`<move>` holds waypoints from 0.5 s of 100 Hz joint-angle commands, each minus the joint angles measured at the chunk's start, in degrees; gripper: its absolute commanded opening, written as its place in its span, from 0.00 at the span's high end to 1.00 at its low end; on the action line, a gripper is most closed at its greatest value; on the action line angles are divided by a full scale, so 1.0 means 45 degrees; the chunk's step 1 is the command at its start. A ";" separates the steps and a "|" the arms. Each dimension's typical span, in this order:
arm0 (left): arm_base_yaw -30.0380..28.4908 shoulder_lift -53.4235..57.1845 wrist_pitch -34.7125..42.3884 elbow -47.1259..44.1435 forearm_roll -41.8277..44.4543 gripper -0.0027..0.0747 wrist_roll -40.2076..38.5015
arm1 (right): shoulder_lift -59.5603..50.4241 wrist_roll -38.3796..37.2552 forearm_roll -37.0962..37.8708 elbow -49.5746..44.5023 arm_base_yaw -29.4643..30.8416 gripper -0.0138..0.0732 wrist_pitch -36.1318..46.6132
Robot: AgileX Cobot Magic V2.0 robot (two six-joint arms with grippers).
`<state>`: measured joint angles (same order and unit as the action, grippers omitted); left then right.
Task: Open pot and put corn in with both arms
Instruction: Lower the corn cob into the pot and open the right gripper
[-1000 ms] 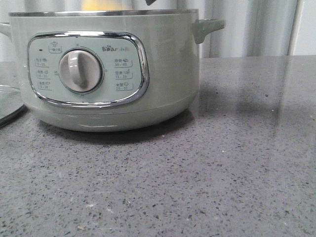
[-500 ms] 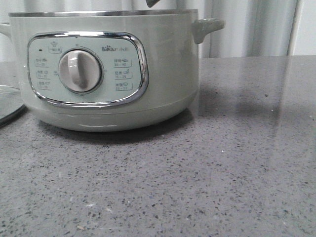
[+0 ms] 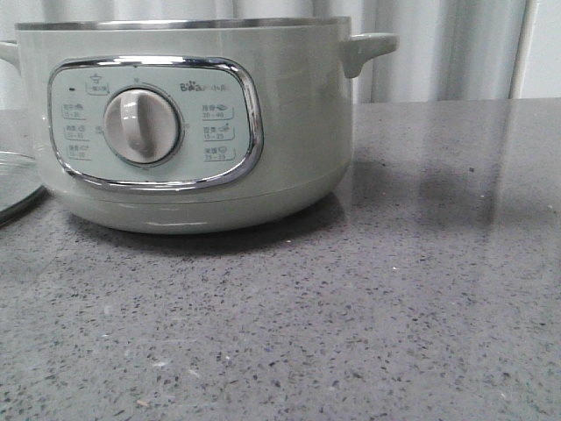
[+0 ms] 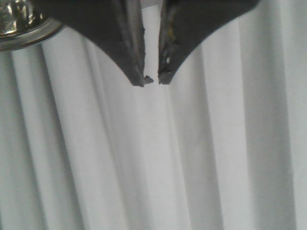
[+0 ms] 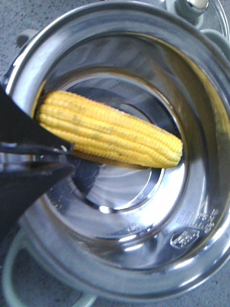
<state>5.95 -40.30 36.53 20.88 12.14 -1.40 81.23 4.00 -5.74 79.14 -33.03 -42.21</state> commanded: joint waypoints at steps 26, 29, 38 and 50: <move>0.1175 0.0840 0.0268 0.0340 -0.0023 0.99 -0.0286 | -0.3464 0.0177 0.0664 -0.3320 0.0033 0.92 0.3393; 0.1259 0.0984 0.0019 0.0340 -0.0023 0.99 -0.0286 | -0.3828 0.0177 0.0664 -0.3683 0.0033 0.92 0.3748; 0.1493 0.1489 -0.1060 0.0340 -0.0023 0.99 -0.0321 | -0.5021 0.0177 0.0697 -0.4831 0.0033 0.92 0.4821; 0.1737 0.2216 -0.2344 0.0320 -0.0023 0.99 -0.0526 | -0.6635 0.0177 0.0834 -0.6330 0.0033 0.92 0.6004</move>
<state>12.72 -32.13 26.07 20.88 12.73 -2.29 56.77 4.00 -2.85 52.94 -33.03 -23.45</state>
